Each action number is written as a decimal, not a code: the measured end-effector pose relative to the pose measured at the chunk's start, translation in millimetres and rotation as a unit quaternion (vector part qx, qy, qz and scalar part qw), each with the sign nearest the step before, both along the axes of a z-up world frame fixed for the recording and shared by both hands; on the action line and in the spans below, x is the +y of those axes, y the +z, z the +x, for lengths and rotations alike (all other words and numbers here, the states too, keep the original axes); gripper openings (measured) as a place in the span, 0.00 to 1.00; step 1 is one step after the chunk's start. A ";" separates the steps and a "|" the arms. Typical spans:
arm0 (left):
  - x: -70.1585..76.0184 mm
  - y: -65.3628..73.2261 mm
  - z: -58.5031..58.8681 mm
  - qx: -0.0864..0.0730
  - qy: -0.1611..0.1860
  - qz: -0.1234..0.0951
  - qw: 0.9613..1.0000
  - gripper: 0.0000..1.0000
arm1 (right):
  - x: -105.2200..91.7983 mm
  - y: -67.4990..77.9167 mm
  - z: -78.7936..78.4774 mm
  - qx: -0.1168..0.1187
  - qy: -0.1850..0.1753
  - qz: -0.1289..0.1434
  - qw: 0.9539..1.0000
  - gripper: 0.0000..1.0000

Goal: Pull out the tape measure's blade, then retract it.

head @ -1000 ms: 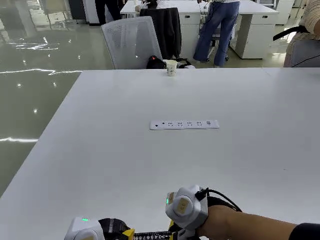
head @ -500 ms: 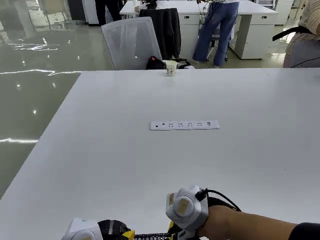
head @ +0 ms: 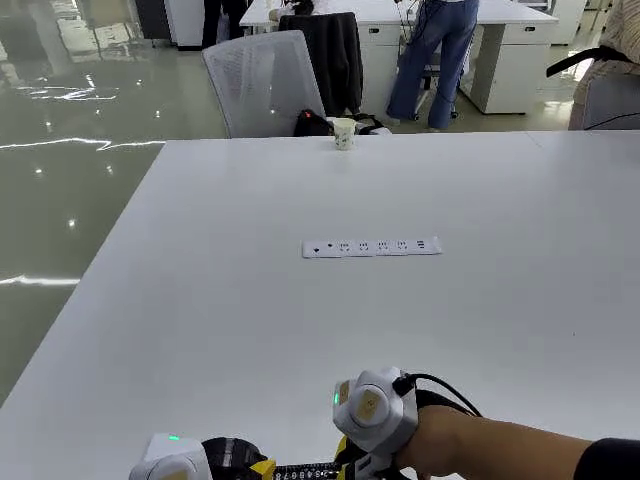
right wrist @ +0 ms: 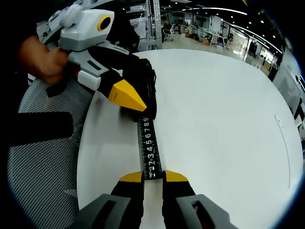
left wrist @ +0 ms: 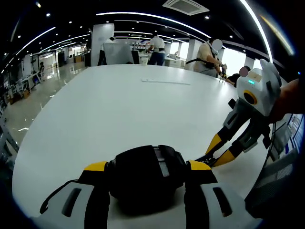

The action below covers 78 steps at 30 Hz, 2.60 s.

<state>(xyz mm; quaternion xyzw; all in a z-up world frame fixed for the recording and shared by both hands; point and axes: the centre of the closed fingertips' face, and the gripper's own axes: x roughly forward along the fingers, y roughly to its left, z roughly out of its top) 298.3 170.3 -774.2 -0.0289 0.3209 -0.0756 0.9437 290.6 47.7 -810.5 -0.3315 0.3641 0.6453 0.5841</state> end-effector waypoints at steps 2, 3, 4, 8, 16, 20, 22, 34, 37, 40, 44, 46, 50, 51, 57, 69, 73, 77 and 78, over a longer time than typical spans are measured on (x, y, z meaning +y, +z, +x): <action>0.2 0.0 0.1 0.000 0.000 0.000 1.000 0.58 | 0.4 0.5 -0.6 0.000 -0.002 0.001 1.000 0.11; 0.1 -0.1 0.0 0.000 0.000 0.000 1.000 0.58 | 0.6 0.5 -0.9 0.000 -0.003 0.001 1.000 0.11; 0.0 0.2 -0.4 0.000 0.000 0.000 1.000 0.58 | 0.4 0.5 -0.9 -0.002 -0.001 0.001 1.000 0.11; 0.3 -0.3 -0.2 0.000 0.001 0.000 1.000 0.58 | 0.7 0.4 -0.8 -0.002 0.000 0.000 1.000 0.11; -0.3 0.6 -1.2 0.001 0.001 -0.002 1.000 0.58 | 3.7 0.4 -1.5 0.001 -0.003 0.001 1.000 0.11; -0.3 0.6 -1.4 0.002 0.001 -0.003 1.000 0.58 | 6.2 0.3 -2.1 0.001 -0.004 0.003 1.000 0.11; -0.4 0.5 -1.3 0.002 0.001 -0.003 1.000 0.58 | 7.5 0.2 -2.2 0.002 -0.005 0.004 1.000 0.11; -0.5 -0.2 -0.8 0.002 0.000 -0.004 1.000 0.58 | 13.3 0.4 -3.4 0.007 -0.012 0.010 1.000 0.11; -0.6 -0.3 -1.0 0.002 0.001 -0.004 1.000 0.58 | 15.7 0.0 -4.2 0.006 -0.012 0.013 1.000 0.11; -0.8 0.0 -1.2 0.002 0.000 -0.004 1.000 0.58 | 16.9 0.1 -4.7 0.006 -0.012 0.013 1.000 0.11; -0.7 -0.4 -1.2 0.002 0.000 -0.003 1.000 0.58 | 18.1 0.3 -4.9 0.006 -0.013 0.014 1.000 0.11; -0.2 -0.9 -1.0 0.002 0.000 -0.003 1.000 0.59 | 18.6 0.0 -4.8 0.005 -0.013 0.014 1.000 0.11; -0.7 -0.3 -1.2 0.002 0.000 -0.002 1.000 0.59 | 19.7 -0.3 -4.4 0.006 -0.013 0.016 1.000 0.11; -0.4 -0.7 -0.9 0.002 0.000 -0.002 1.000 0.58 | 19.9 -0.1 -4.7 0.006 -0.012 0.016 1.000 0.11; -0.1 -1.4 -0.2 0.003 0.000 -0.002 1.000 0.58 | 22.9 -0.2 -4.7 0.008 -0.012 0.019 1.000 0.11; -0.4 -0.3 -0.5 0.003 0.001 -0.002 1.000 0.59 | 28.1 0.1 -5.2 0.005 -0.012 0.024 1.000 0.11; -0.6 -0.2 -1.0 0.003 0.001 -0.002 1.000 0.59 | 29.2 0.5 -5.8 0.004 -0.011 0.026 1.000 0.11; -0.5 -0.1 -1.2 0.003 0.001 -0.002 1.000 0.59 | 30.3 1.0 -6.2 0.004 -0.011 0.027 1.000 0.12; -0.3 -0.3 -1.1 0.003 0.001 -0.002 1.000 0.59 | 30.9 0.6 -6.2 0.003 -0.011 0.028 1.000 0.12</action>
